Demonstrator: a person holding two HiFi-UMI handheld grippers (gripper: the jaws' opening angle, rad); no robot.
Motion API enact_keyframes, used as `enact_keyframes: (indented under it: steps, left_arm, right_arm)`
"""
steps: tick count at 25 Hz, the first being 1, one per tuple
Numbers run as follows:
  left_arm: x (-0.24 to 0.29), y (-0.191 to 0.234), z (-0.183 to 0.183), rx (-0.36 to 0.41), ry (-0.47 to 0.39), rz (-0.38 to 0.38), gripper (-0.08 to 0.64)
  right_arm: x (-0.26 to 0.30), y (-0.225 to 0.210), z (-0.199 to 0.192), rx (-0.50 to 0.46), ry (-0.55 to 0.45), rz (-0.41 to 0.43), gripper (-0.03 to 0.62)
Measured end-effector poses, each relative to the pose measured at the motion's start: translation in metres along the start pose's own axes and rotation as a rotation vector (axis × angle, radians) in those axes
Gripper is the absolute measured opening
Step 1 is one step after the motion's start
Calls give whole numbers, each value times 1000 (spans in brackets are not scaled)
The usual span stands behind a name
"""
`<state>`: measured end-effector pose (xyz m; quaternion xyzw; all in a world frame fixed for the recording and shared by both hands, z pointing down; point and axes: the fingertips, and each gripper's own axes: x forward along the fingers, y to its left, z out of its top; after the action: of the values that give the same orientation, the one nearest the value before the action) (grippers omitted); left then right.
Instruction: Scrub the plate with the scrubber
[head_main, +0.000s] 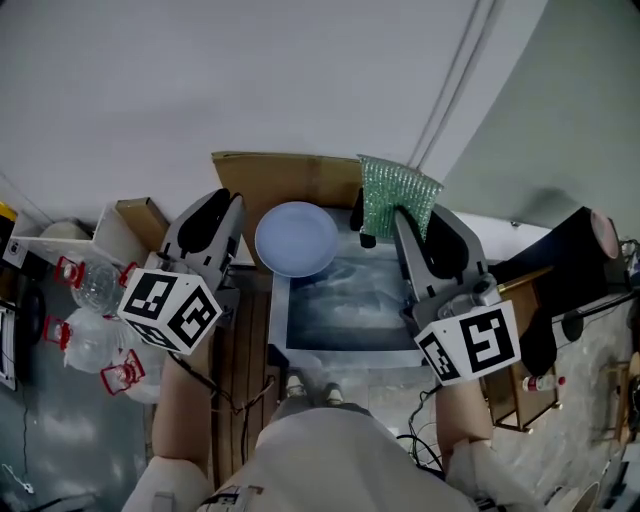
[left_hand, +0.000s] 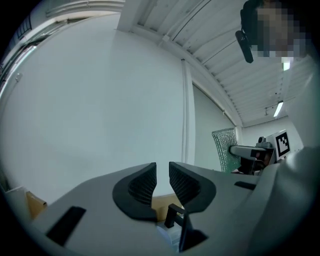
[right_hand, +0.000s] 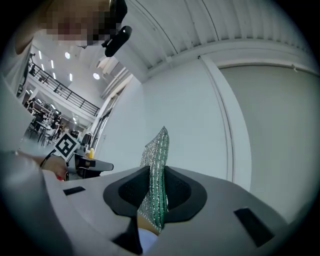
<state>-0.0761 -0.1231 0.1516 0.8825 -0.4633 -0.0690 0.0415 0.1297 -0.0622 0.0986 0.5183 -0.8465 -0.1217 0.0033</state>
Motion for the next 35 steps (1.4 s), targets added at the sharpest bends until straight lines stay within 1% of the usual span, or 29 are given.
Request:
enact_keyframes:
  steps: [3,5,9,11,14,18,22,24,29,35]
  left_arm:
    - [-15,-12,9,-4,-21,-9,74]
    - [-26,-19,15,1,-31,-1,73]
    - [-49,-37,23,75,-47,-1,50]
    - [-59,-43,20,86,-46,-5,41]
    - [-70,-45,7,61,-26,-14,37]
    - [-80,-47,-13,77,12,-13,28]
    - [-91,-52,-32,131,57,-16,25]
    - [-96,-54,-41,149,75,-13,23]
    - [-106,-59,-63,108,114,-13,20]
    - [-106,-71,-78,113,153,-39,20]
  right_arm:
    - [-16,7,15,-20,-17,15,103]
    - [-26,10,22,-12,-36,16,103]
    - [-44,8,20,28,-32,-13,103]
    - [-51,8,18,47,-36,-20,103]
    - [-59,12,15,73,-40,-10,103]
    - [-68,21,5,112,-22,17,103]
    - [-73,28,-7,98,10,16,103]
    - [-76,36,-16,107,41,23,103]
    - [-83,54,-46,201,111,65,103]
    - [-82,58,-61,273,140,94,103]
